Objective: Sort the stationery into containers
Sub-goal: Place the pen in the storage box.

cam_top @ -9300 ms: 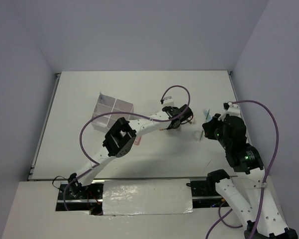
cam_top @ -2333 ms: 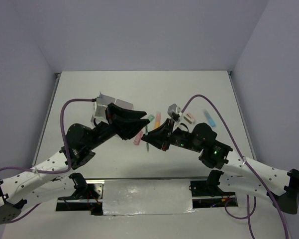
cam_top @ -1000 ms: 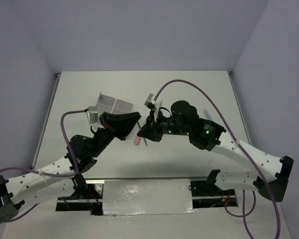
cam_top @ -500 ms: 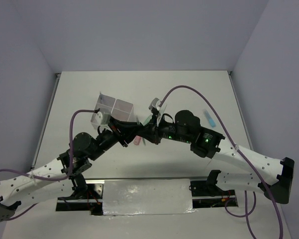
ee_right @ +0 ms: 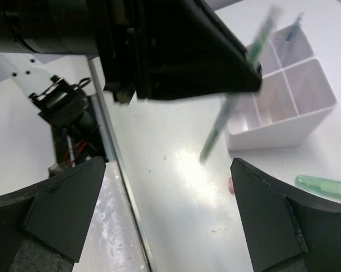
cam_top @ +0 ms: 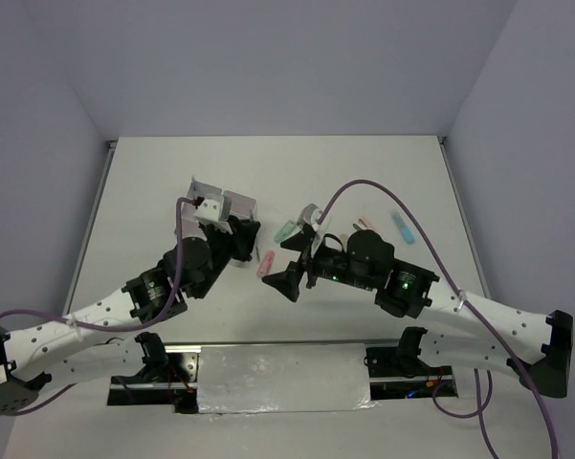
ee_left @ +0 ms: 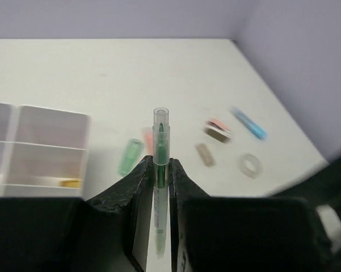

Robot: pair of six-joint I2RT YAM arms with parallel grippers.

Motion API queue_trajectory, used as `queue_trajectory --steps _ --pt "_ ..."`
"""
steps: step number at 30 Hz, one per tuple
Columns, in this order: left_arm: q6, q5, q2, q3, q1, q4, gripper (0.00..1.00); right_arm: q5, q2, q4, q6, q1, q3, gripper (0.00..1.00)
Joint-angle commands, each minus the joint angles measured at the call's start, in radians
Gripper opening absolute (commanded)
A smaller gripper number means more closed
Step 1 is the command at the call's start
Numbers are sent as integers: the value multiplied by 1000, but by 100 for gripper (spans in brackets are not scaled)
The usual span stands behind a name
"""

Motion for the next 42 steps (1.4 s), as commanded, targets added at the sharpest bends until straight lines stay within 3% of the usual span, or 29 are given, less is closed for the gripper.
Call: queue_trajectory --steps 1,3,5,8,11,16,22,34,40,42 --pt "67 -367 41 89 -1 -42 0 126 -75 28 26 0 -80 100" --pt "84 -533 87 103 12 11 0 129 -138 25 45 -1 -122 100" --pt "83 -603 138 127 80 38 0 129 -216 27 61 -1 -182 100" --pt "31 -529 208 155 277 53 0 118 -309 24 67 -1 -237 100" --pt "75 -469 281 140 439 233 0 129 -386 -30 69 -1 -272 100" --pt "66 -381 370 114 559 424 0 129 -471 -55 62 -3 -297 100" --pt "87 -352 515 163 601 502 0 129 -508 -72 67 -1 -298 100" --pt "26 -324 623 111 641 608 6 86 -454 -52 59 -1 -266 100" --pt "-2 -309 664 89 650 611 27 89 -442 -24 65 -1 -281 100" --pt "-8 -298 675 88 650 596 39 89 -434 -19 70 -1 -283 100"
